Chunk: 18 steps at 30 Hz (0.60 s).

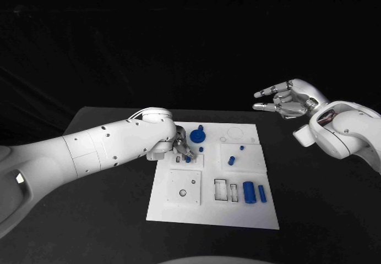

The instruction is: Assemble the parts on the task board

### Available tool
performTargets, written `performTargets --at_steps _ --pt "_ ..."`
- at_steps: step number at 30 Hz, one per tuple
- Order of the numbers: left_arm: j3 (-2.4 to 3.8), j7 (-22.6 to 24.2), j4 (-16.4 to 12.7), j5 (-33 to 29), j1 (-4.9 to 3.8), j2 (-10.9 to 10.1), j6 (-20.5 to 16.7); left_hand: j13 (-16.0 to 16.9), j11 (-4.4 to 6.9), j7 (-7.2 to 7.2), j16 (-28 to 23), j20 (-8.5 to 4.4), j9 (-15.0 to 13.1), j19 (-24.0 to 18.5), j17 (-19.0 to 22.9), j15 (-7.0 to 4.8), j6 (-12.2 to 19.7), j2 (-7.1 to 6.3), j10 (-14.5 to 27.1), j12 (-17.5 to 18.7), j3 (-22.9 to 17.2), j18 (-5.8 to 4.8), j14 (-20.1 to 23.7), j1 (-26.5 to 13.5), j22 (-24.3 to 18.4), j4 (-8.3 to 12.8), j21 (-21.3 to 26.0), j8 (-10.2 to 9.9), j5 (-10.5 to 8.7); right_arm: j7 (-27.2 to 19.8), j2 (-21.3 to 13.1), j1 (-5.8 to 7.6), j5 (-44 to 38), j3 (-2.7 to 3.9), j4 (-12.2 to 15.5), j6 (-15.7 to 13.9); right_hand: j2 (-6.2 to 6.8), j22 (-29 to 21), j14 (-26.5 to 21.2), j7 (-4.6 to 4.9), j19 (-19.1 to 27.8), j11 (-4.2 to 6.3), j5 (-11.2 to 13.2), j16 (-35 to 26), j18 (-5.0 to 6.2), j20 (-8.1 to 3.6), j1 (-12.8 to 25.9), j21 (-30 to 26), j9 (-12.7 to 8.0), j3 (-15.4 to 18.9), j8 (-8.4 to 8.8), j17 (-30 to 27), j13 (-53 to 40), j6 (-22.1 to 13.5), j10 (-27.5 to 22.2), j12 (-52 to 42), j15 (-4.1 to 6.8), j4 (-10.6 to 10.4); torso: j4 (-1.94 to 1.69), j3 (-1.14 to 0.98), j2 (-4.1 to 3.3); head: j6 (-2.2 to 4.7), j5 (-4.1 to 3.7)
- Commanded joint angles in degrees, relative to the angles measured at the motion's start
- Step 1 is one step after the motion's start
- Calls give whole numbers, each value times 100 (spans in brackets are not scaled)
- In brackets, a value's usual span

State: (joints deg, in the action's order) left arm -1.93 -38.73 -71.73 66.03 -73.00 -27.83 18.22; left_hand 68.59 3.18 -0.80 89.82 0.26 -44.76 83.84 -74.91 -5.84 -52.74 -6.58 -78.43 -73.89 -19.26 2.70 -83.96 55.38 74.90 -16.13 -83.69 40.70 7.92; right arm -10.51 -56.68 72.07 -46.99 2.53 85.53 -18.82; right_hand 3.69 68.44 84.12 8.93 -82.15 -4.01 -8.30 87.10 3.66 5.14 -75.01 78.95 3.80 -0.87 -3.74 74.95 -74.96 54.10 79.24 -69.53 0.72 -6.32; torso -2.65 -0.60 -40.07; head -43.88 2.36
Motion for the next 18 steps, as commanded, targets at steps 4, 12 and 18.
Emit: performTargets --at_steps 4,12,18 --pt "-47 -73 11 -55 74 -21 245 -11 -6 11 18 -42 -12 324 -1509 -57 -29 -11 -37 -15 97 -59 -604 -52 522 -22 -17 1 -31 3 2 -3 -49 -1 8 91 -7 -26 461 -16 9 30 -39 -36 63 -19 65 -47 6 67 -20 1013 -111 21 -15 39 7 -21 3 3 0 15 4" --pt "53 25 -237 -715 74 -225 -448 -321 -58 -58 18 -26 4 252 -1509 -25 218 -110 187 224 704 -14 -604 -95 299 -32 140 -101 -44 -4 23 -5 -49 -11 -41 96 -8 -24 462 -15 8 30 -41 -36 62 -19 75 -47 6 80 -20 1014 -110 21 -15 38 6 -30 4 1 5 60 -6" --pt "204 74 -459 -1159 -62 -441 -601 -661 -212 -233 18 88 278 215 -1509 104 500 -21 453 468 1149 8 -604 182 193 -35 227 -461 -28 -10 60 -23 -50 -28 -114 100 -8 -24 462 -15 8 30 -41 -36 62 -19 75 -47 6 80 -20 1014 -110 21 -15 38 6 -30 0 -3 1 94 -12"
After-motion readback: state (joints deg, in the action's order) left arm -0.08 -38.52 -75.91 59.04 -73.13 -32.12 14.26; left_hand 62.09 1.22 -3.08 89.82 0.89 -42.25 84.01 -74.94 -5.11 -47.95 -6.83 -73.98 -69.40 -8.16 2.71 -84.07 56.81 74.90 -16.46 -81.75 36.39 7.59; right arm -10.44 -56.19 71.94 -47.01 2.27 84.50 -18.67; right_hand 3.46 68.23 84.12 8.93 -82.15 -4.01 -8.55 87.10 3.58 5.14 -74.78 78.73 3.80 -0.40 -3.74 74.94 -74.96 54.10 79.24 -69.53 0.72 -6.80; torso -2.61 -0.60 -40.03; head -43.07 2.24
